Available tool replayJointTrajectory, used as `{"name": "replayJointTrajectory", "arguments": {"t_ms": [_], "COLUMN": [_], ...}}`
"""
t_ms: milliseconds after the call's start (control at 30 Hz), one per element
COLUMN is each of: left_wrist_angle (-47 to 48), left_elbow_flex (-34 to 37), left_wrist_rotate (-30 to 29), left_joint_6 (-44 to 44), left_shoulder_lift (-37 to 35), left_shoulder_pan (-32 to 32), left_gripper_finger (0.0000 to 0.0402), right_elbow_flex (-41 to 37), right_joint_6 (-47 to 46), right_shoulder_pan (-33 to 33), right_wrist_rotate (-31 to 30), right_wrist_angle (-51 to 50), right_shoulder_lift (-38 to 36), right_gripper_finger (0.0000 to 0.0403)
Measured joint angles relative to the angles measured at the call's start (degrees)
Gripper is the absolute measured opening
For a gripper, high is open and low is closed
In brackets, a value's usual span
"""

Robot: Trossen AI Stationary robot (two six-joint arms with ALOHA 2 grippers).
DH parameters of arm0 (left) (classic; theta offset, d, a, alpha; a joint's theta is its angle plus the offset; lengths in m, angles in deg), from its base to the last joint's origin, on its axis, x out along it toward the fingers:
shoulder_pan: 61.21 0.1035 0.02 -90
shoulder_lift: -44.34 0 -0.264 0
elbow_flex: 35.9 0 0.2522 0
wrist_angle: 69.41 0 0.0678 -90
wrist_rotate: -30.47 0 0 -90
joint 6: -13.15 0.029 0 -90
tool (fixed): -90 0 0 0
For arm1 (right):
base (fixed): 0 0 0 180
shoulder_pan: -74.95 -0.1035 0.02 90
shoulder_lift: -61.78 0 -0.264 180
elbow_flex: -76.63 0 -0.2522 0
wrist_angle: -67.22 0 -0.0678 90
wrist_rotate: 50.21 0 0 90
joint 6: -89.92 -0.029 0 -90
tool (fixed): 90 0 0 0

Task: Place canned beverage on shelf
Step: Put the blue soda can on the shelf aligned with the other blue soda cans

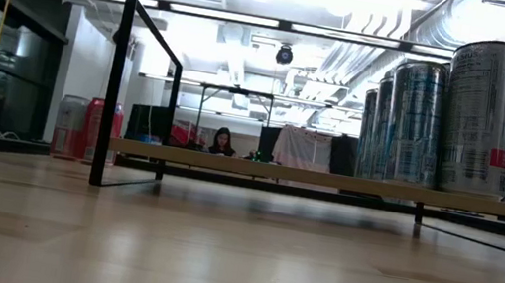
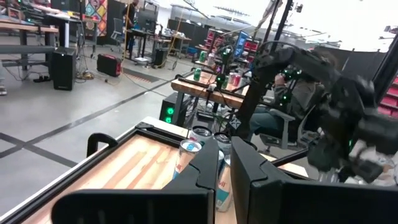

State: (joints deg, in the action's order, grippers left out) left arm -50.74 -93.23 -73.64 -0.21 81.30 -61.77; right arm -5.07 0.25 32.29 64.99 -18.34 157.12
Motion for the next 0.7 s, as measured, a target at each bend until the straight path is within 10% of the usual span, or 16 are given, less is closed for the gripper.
{"name": "replayJointTrajectory", "arguments": {"t_ms": [700], "left_wrist_angle": [-0.03], "left_elbow_flex": [-0.02], "left_wrist_rotate": [-0.02], "left_joint_6": [0.38], "left_shoulder_lift": [0.0], "left_shoulder_pan": [0.0], "left_gripper_finger": [0.0006], "right_elbow_flex": [41.23], "right_joint_6": [46.7], "right_shoulder_pan": [31.8], "right_wrist_rotate": [-19.98], "right_wrist_angle": [-18.26], "right_shoulder_lift": [16.48], "right_gripper_finger": [0.0225]}}
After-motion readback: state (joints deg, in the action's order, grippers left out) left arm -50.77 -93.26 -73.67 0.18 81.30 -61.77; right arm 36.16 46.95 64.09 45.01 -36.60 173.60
